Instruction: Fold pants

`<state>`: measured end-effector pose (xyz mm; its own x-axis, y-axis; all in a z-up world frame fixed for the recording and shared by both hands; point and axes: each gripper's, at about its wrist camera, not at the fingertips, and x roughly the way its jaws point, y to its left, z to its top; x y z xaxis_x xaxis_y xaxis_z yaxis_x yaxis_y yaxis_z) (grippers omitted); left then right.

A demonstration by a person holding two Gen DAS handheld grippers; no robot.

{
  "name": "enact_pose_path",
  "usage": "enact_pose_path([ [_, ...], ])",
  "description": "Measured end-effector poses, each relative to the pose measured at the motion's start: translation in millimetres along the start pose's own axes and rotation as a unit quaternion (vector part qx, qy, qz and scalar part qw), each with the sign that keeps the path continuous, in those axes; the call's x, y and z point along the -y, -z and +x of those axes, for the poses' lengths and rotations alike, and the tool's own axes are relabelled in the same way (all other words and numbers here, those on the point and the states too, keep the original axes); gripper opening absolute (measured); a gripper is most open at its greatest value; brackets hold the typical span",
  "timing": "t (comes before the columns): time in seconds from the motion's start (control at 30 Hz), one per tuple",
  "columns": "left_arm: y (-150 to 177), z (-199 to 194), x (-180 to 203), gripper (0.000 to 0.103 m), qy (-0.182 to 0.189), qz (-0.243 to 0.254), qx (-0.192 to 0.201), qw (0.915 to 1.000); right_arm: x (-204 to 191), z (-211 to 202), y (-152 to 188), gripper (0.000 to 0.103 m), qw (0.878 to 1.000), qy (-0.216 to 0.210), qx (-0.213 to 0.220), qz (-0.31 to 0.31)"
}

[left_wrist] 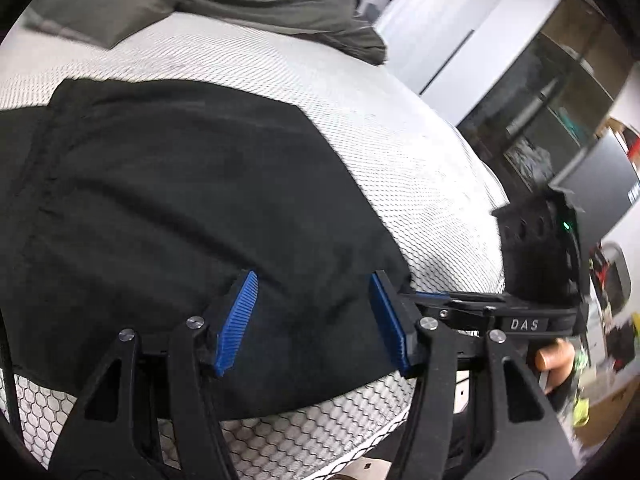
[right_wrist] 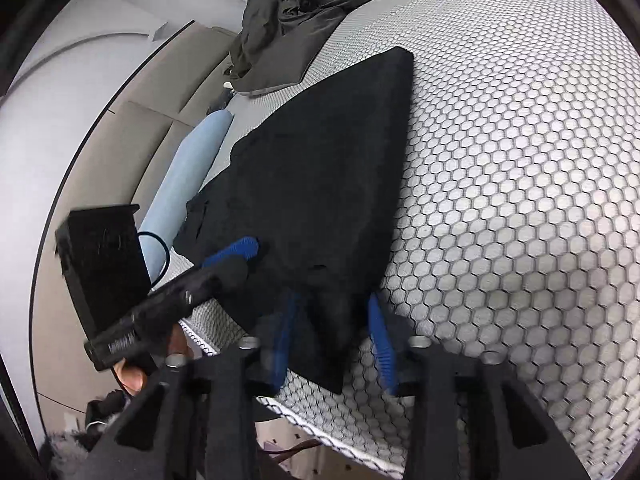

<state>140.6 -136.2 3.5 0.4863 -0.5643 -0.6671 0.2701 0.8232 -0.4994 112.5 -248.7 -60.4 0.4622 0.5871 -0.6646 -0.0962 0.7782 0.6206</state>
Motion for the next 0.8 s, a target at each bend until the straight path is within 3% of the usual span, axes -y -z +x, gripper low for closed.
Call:
enact_pose_path([
  [0.17,-1,-2,-8,0.054,-0.003,-0.005,0.005,1.0000,-3,-14,8,0.008,1.000,-0.019,0.012,-0.010],
  [0.3,-2,-5,-9,0.054,-0.008,-0.003,0.006,0.9999,11,7,12,0.008,0.998,-0.002,-0.053,-0.026],
  [0.53,3,3,7,0.054,-0.006,0.013,0.003,0.9999,4,-16,12,0.021,0.999,-0.040,-0.013,-0.029],
  [0.63,7,4,12,0.054,-0.006,0.015,0.001,0.9999,-1,9,8,0.014,0.999,0.001,-0.034,-0.037],
  [0.8,13,-3,17,0.054,-0.003,0.031,0.009,0.9995,-10,24,15,0.012,0.996,0.002,-0.055,-0.071],
])
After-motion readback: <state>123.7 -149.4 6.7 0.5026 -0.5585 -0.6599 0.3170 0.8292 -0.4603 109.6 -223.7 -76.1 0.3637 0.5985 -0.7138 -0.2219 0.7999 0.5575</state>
